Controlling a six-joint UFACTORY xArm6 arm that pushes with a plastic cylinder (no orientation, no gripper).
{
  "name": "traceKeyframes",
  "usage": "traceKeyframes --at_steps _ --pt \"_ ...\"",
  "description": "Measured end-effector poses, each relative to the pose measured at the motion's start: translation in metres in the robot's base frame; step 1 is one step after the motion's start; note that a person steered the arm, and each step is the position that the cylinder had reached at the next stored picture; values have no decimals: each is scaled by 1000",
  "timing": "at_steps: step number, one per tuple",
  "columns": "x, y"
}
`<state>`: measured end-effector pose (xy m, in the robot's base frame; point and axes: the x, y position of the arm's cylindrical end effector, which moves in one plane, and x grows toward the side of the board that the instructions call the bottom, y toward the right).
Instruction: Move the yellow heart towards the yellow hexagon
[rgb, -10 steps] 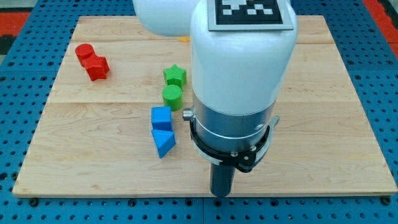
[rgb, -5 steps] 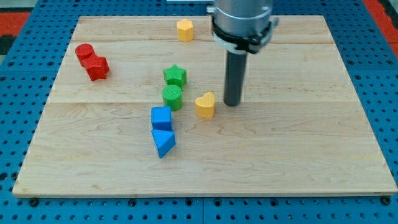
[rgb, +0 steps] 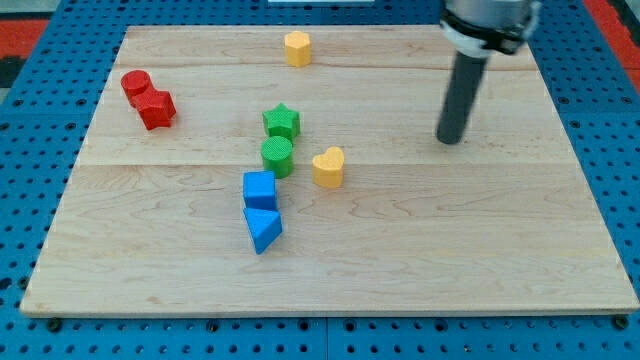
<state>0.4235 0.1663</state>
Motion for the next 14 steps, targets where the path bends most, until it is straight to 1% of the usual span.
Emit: traceKeyframes --at_steps 1,2,3,6,7,8,9,10,11,12,14 --pt "71 -17" --pt "81 -83" --pt "82 -94" --pt "87 -101" --pt "83 -157" --pt "64 -165" --pt "42 -106" --pt "34 -78" --pt "108 -106" --pt "90 -164" --pt "-6 -129"
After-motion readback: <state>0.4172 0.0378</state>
